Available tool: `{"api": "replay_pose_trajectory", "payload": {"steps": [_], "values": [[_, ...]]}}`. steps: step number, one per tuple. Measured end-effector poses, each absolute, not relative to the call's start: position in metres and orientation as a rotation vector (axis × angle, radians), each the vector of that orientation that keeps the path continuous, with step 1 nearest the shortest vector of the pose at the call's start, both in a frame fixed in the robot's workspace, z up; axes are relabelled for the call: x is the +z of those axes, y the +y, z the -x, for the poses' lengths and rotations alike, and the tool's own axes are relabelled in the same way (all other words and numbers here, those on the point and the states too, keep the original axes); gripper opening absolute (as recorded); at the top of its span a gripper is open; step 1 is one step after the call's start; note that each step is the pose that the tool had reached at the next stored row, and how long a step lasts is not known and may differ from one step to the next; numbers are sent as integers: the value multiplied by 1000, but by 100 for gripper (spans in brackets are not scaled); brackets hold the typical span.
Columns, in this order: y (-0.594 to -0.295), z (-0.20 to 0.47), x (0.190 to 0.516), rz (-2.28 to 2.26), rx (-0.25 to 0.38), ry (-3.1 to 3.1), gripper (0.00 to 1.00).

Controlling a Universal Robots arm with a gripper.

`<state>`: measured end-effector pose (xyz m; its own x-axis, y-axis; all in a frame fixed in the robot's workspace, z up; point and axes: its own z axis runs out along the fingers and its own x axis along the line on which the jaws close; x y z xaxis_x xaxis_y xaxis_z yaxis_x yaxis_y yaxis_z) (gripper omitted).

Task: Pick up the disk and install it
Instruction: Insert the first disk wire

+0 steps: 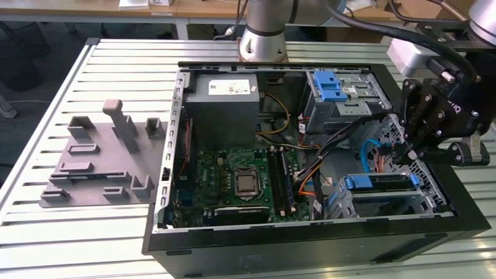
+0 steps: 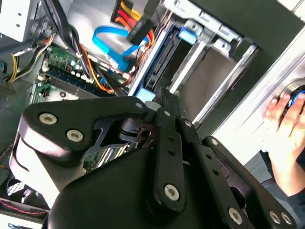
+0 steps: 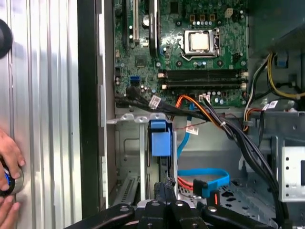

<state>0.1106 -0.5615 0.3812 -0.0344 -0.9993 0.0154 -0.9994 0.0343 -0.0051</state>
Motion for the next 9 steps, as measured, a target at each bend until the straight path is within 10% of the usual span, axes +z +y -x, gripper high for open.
{"api": "replay_pose_trajectory", "payload": {"steps": [9], "values": [[-555, -121, 379, -2116, 22, -2311, 11]]}}
